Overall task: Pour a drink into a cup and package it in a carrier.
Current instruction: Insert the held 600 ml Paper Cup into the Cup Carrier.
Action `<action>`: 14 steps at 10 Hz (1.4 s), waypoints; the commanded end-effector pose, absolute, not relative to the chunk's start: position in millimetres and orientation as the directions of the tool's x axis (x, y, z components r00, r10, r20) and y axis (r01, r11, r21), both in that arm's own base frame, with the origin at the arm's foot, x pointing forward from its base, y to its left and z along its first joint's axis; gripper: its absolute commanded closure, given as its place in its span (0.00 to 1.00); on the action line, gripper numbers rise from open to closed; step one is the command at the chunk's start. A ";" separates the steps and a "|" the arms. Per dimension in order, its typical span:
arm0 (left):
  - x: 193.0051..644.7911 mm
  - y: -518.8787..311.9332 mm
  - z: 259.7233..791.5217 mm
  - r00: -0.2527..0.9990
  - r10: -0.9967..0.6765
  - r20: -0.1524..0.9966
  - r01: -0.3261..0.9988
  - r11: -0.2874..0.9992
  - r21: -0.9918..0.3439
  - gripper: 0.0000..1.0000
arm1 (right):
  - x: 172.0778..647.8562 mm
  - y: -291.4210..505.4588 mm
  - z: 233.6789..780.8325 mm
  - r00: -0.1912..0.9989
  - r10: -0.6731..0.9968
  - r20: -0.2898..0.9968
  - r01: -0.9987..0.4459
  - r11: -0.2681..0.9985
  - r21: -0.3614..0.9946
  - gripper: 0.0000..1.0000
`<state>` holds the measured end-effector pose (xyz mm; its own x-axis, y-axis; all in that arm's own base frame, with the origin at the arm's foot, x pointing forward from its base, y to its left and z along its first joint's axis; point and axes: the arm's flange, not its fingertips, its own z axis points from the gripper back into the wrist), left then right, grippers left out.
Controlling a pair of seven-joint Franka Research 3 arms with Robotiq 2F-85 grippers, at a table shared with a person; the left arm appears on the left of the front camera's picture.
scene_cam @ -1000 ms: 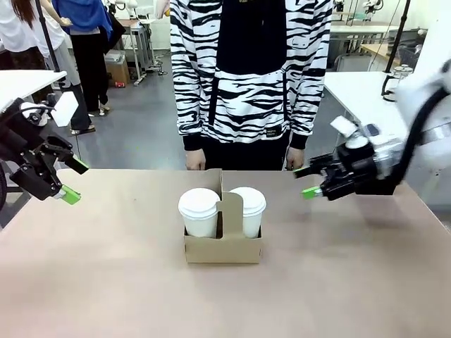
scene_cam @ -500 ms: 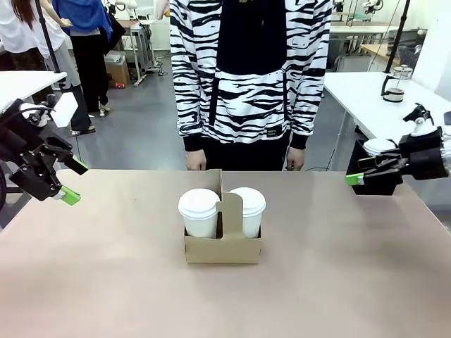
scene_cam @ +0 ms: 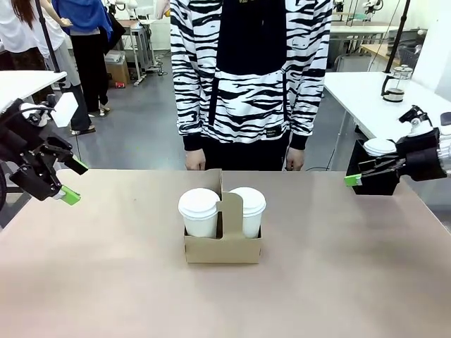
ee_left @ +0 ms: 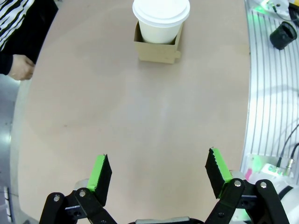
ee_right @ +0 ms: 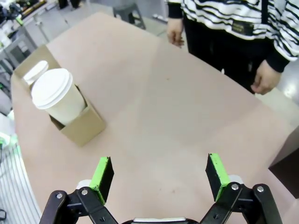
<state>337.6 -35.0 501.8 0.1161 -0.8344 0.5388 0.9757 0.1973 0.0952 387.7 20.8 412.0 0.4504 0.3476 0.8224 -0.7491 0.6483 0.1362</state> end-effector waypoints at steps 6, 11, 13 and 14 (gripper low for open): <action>338.4 -33.2 501.1 0.091 -0.829 0.551 0.979 0.175 0.103 0.00 | 388.4 19.9 412.3 0.423 0.356 0.833 -0.768 0.630 0.120 0.00; 338.4 -33.2 501.1 0.091 -0.829 0.551 0.979 0.175 0.103 0.00 | 388.4 19.9 412.3 0.423 0.356 0.833 -0.768 0.630 0.120 0.00; 338.4 -33.2 501.1 0.091 -0.829 0.551 0.979 0.175 0.103 0.00 | 388.4 19.9 412.3 0.423 0.356 0.833 -0.768 0.630 0.120 0.00; 338.4 -33.2 501.1 0.091 -0.829 0.551 0.979 0.175 0.103 0.00 | 388.4 19.9 412.3 0.423 0.356 0.833 -0.768 0.630 0.120 0.00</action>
<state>337.6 -35.0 501.8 0.1161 -0.8344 0.5388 0.9757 0.1972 0.0952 387.7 20.7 411.9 0.4495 0.3472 0.8230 -0.7502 0.6469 0.1368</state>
